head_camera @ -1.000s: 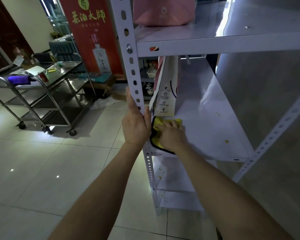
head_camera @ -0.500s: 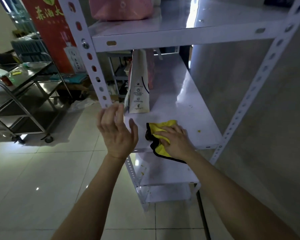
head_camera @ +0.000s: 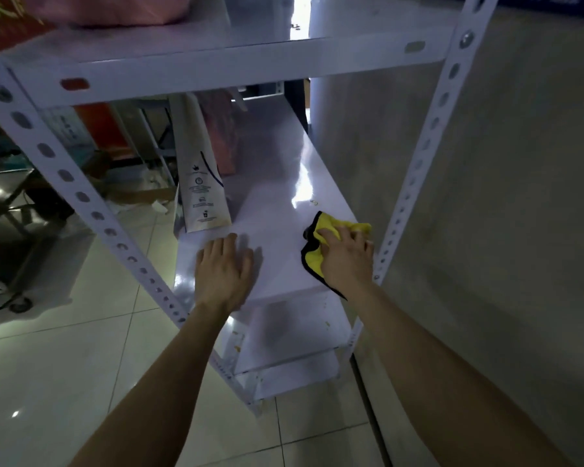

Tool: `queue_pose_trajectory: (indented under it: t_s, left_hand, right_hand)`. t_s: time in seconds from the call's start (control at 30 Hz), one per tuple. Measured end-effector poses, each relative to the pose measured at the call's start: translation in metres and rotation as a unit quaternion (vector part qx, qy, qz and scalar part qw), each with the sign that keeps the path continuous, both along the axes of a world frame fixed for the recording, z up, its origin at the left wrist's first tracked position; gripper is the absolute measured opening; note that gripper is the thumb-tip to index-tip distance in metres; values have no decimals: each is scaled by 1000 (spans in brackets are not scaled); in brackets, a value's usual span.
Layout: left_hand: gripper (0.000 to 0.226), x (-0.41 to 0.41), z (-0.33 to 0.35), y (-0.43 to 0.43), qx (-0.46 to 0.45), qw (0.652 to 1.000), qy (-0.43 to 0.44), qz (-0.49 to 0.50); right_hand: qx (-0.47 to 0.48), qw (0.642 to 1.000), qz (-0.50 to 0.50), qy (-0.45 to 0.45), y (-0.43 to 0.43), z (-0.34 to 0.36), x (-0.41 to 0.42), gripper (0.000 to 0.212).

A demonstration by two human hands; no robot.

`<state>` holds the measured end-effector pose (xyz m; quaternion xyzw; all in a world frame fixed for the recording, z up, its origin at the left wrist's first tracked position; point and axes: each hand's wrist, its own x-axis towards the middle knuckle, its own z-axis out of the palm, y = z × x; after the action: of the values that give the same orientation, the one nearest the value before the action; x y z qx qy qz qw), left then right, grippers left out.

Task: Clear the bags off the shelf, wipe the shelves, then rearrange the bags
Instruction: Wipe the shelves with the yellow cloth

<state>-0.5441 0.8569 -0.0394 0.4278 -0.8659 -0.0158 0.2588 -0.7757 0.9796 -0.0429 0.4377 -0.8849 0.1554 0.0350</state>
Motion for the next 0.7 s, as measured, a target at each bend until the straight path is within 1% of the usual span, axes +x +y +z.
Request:
queue_pose_trajectory:
  t_s: [0.1,0.27,0.37,0.5,0.6,0.7]
  left_hand:
    - [49,1,-4,1,6,1000,21,-6]
    - [43,3,-6,1,-9,1000,-11,-11]
    - [42,4,-8,0,-18,1000,-14,-10]
    - [38,3,-8,1,-30,999,-22,0]
    - [37,3,-5,2,-31,999,-17,2]
    - [38,3,-2,4,-18,1000,-19,0]
  right_hand:
    - [11,999,-32,-8,-29,4,-14,41]
    - [19,999,-45,6,-88,9,-44,39]
    - [41,999,-21,2,-133,13,-62,42]
    - [72,996,53,-5,-179,18,-61,49]
    - [72,994,86,-1,-176,19,-48,49]
    - [48,992,115,7,-142,17,-25,46]
